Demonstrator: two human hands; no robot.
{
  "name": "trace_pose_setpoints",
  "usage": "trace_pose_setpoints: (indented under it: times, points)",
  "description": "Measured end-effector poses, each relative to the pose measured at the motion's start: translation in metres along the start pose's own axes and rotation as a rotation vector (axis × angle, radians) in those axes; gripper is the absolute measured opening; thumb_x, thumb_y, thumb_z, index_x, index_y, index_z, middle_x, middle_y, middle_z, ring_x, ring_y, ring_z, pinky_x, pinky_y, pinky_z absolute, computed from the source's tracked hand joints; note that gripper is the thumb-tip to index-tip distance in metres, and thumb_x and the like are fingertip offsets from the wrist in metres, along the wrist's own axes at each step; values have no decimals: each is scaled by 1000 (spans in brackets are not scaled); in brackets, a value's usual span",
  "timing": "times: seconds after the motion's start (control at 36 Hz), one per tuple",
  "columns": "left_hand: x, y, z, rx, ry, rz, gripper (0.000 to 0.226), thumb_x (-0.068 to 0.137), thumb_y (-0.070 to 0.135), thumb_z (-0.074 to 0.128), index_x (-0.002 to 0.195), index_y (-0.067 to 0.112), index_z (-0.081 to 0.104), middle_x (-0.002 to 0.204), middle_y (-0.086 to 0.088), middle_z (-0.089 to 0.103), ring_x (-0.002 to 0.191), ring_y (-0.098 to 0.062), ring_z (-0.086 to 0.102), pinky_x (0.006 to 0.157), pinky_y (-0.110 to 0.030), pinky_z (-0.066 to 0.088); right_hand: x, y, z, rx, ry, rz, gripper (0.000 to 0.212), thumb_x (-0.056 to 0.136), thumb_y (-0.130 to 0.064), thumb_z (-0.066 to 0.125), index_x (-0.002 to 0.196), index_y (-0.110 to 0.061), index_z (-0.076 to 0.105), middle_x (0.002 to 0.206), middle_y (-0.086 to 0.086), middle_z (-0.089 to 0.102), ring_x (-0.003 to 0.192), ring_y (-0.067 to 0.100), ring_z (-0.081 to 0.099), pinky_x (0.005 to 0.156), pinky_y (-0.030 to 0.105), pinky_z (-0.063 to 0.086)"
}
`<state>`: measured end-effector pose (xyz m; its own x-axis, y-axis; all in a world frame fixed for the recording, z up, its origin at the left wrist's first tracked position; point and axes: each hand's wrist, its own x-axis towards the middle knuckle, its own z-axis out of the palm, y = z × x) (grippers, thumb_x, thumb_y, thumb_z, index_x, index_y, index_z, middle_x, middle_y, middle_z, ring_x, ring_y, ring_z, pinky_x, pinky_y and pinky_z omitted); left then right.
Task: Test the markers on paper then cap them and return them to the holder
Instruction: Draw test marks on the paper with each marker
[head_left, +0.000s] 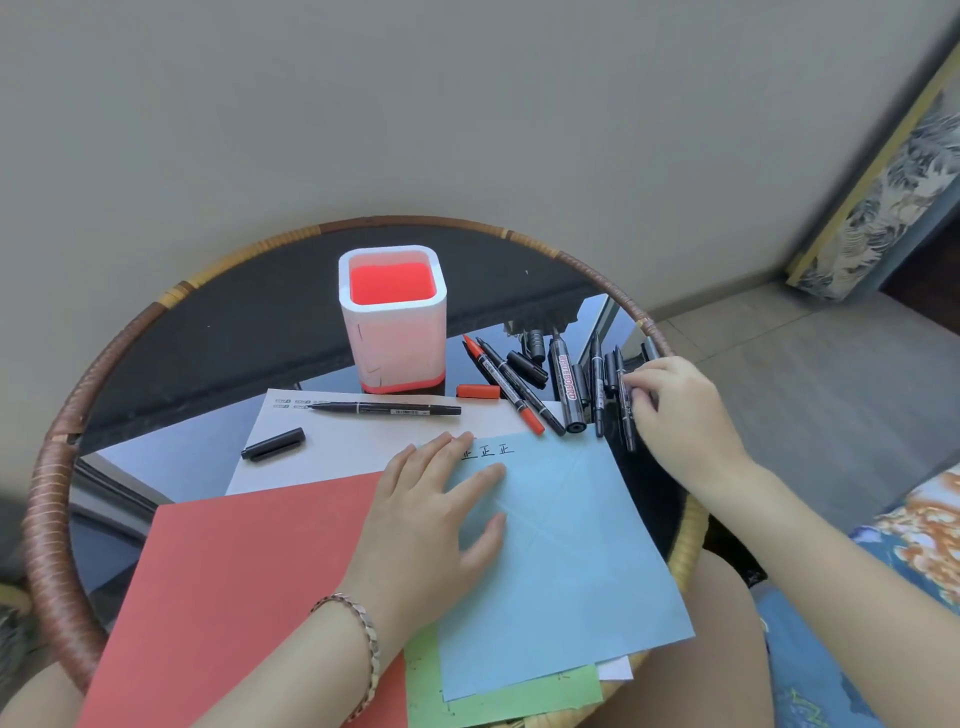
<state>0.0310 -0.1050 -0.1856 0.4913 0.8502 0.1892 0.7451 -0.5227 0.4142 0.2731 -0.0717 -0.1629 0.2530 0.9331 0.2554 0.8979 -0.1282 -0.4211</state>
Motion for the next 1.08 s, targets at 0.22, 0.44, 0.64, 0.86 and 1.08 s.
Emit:
trace_pose_setpoints:
  times: [0.22, 0.44, 0.64, 0.86, 1.08]
  points:
    - [0, 1, -1, 7, -5, -1, 38, 84, 36, 57, 121, 30, 57, 142, -2, 41, 135, -19, 29, 110, -29, 3, 9, 21, -25, -84, -94, 237, 25, 86, -12, 58, 111, -9, 61, 106, 14, 66, 91, 28, 58, 72, 29, 43]
    - [-1, 1, -2, -2, -13, -7, 38, 85, 36, 56, 122, 30, 56, 143, -2, 39, 135, -18, 27, 110, -28, 2, 18, 15, -18, -72, -154, 333, 29, 81, -10, 61, 109, -2, 58, 98, 16, 61, 75, 24, 49, 50, 22, 35]
    - [1, 0, -2, 3, -18, -26, 38, 81, 38, 52, 117, 27, 60, 137, -6, 47, 131, -23, 36, 110, -36, 12, 5, -3, -40, 308, -25, 165, 11, 82, -17, 64, 93, -16, 63, 74, -7, 59, 66, 4, 54, 52, 15, 35]
    - [-1, 1, -2, -10, -29, -56, 41, 80, 41, 47, 116, 28, 61, 136, -7, 48, 130, -24, 38, 109, -35, 10, -26, -45, -25, 799, -25, 71, 25, 91, -23, 53, 67, -18, 53, 44, 0, 59, 38, 8, 53, 39, 16, 44]
    - [0, 0, 0, -1, -9, -50, 37, 78, 38, 52, 111, 25, 64, 131, -10, 54, 125, -27, 45, 106, -41, 19, -34, -62, 19, 1004, -230, 200, 10, 83, -21, 64, 75, -15, 64, 66, 0, 72, 61, 14, 70, 58, 22, 56]
